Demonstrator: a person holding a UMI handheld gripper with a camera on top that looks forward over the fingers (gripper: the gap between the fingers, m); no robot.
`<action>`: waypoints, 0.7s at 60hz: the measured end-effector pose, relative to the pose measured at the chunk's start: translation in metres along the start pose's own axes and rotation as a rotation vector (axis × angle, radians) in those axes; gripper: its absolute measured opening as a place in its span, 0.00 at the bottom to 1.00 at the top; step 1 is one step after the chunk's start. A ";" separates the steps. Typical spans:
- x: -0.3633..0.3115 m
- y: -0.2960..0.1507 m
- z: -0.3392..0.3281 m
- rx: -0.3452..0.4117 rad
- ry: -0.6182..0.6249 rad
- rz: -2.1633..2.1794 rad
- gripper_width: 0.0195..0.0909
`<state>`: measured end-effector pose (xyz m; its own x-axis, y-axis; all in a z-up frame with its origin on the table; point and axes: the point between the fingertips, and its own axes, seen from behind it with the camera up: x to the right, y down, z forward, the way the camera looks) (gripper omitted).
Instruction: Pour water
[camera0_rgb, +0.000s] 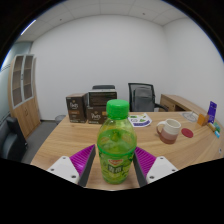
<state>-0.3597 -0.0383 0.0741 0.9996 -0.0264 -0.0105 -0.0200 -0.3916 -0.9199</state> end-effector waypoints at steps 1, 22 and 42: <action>-0.002 0.000 0.003 0.003 -0.005 -0.005 0.69; 0.002 -0.010 0.013 0.109 0.029 -0.028 0.27; 0.023 -0.014 0.027 -0.015 0.017 0.147 0.28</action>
<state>-0.3359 -0.0087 0.0762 0.9854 -0.0998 -0.1383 -0.1668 -0.3963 -0.9028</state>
